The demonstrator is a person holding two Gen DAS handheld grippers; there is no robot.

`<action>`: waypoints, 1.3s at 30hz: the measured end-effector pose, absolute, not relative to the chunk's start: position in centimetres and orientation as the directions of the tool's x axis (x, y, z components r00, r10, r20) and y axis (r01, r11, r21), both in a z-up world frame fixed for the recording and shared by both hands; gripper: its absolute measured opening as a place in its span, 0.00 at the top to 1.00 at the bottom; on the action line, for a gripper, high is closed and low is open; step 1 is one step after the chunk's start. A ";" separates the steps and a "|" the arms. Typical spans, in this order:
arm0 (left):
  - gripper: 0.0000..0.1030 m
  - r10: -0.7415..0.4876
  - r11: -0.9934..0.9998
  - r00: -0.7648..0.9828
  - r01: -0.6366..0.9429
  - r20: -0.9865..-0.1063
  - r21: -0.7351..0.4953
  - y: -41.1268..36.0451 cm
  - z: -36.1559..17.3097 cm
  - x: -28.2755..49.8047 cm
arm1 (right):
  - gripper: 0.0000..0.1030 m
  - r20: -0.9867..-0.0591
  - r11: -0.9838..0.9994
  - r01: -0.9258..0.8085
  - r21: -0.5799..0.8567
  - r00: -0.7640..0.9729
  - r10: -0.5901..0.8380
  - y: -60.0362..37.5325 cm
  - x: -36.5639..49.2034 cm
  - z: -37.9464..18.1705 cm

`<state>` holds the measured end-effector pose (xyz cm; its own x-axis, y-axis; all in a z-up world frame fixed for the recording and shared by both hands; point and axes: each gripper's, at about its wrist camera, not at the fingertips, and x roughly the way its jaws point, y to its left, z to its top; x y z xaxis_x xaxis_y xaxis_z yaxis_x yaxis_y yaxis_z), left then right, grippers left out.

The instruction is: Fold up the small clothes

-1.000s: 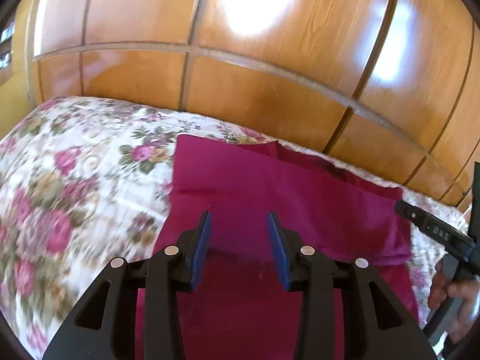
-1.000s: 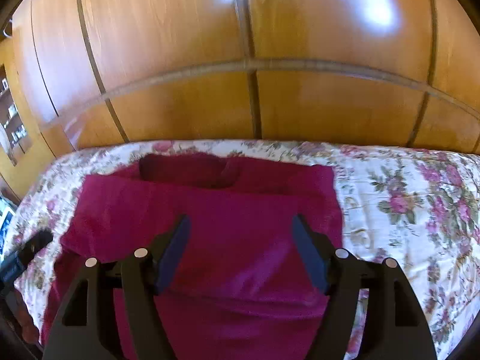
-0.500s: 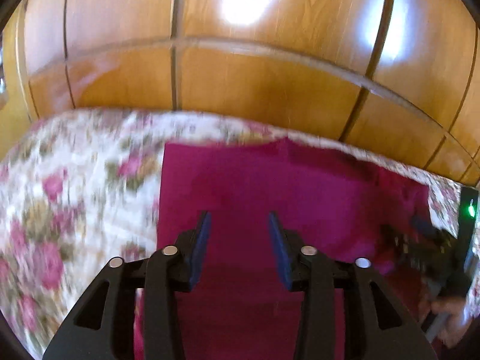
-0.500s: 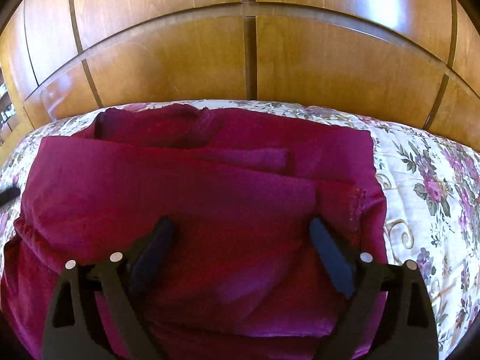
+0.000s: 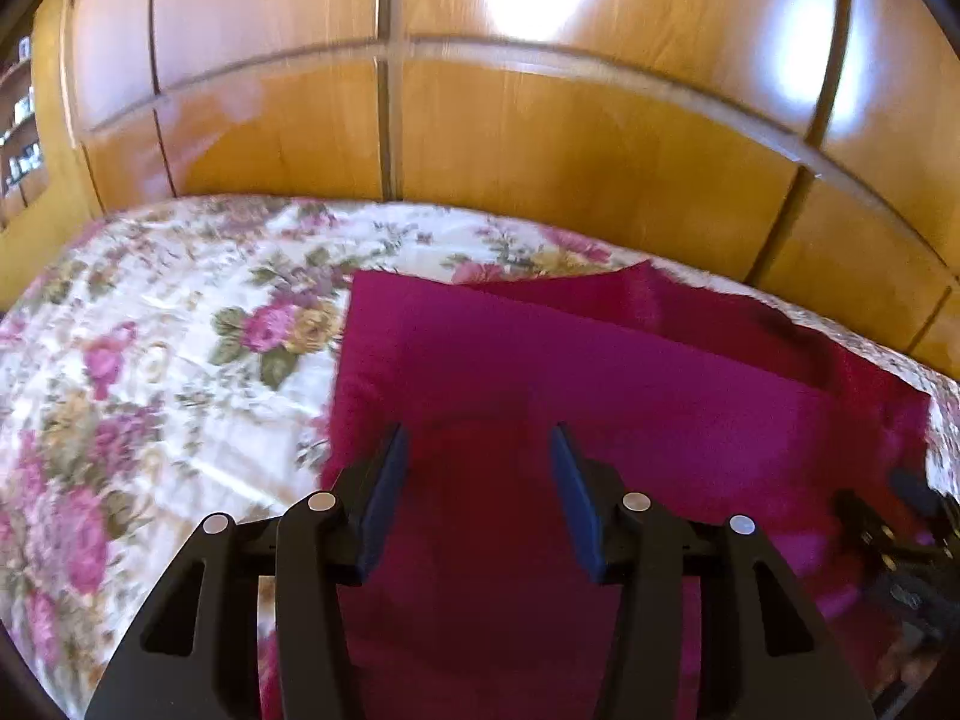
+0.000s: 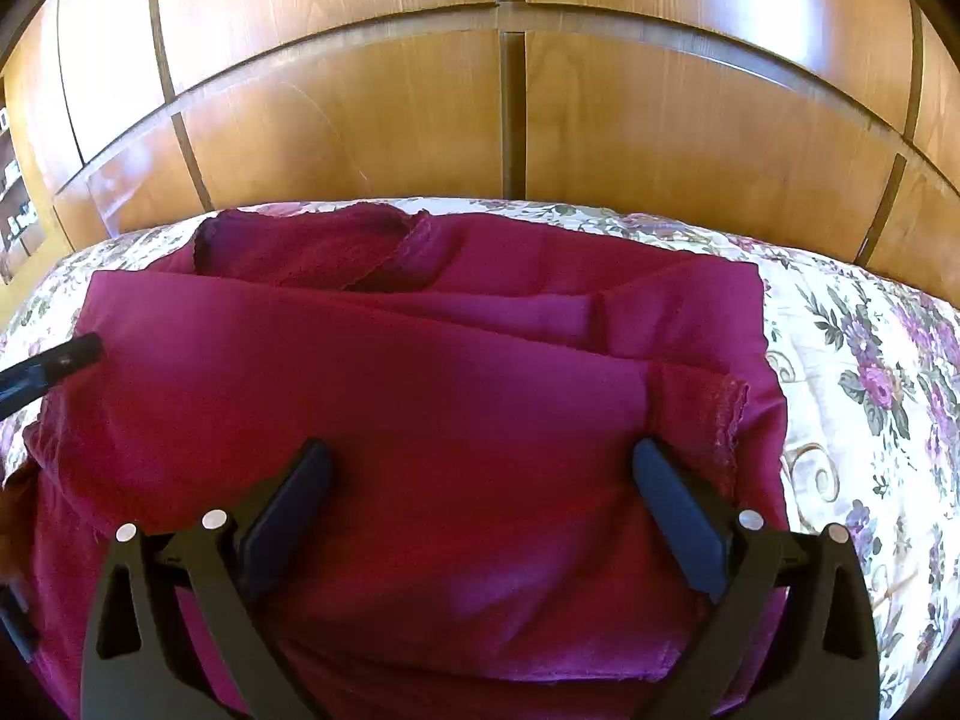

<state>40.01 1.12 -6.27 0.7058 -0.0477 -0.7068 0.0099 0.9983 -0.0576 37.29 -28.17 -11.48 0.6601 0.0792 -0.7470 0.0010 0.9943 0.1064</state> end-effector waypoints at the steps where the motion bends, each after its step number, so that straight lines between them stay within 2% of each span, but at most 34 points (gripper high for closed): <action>1: 0.53 -0.054 0.998 0.708 0.014 -0.704 -0.062 0.9 -6.0 39.5 | 0.02 -0.747 0.995 0.001 0.105 0.660 0.078 -28.1 37.3 -11.5; 9: 0.53 -0.055 0.997 0.742 0.008 -0.669 -0.074 2.3 -3.0 31.9 | 0.02 -0.752 0.996 0.002 0.090 0.656 0.067 -27.9 37.3 -11.6; 10: 0.51 -0.056 0.997 0.744 0.008 -0.666 -0.076 2.4 -3.1 31.9 | 0.02 -0.754 0.996 0.002 0.084 0.654 0.062 -27.9 37.4 -11.6; 12: 0.39 -0.062 0.996 0.749 0.001 -0.660 -0.091 3.1 -2.6 30.3 | 0.02 -0.763 0.998 0.005 0.065 0.645 0.046 -27.6 37.5 -11.4; 16: 0.38 -0.061 0.995 0.761 -0.008 -0.646 -0.103 3.9 -1.6 27.5 | 0.02 -0.789 1.000 0.003 0.029 0.614 0.021 -27.1 37.1 -10.2; 24: 0.38 -0.045 0.993 0.755 -0.040 -0.654 -0.114 5.5 -1.7 24.0 | 0.02 -0.788 0.995 -0.017 0.094 0.610 0.085 -26.7 31.6 -8.0; 29: 0.38 -0.021 0.993 0.742 -0.063 -0.670 -0.100 6.5 -2.8 21.8 | 0.02 -0.828 0.988 -0.073 0.138 0.539 0.155 -25.2 27.3 -9.3; 34: 0.38 -0.003 0.991 0.715 -0.093 -0.700 -0.099 7.8 -4.4 20.0 | 0.02 -0.834 0.994 -0.081 0.079 0.541 0.110 -24.4 24.5 -11.3; 39: 0.38 0.015 0.991 0.712 -0.105 -0.702 -0.086 8.5 -4.8 17.9 | 0.02 -0.836 0.994 -0.064 0.085 0.538 0.106 -24.5 23.3 -11.2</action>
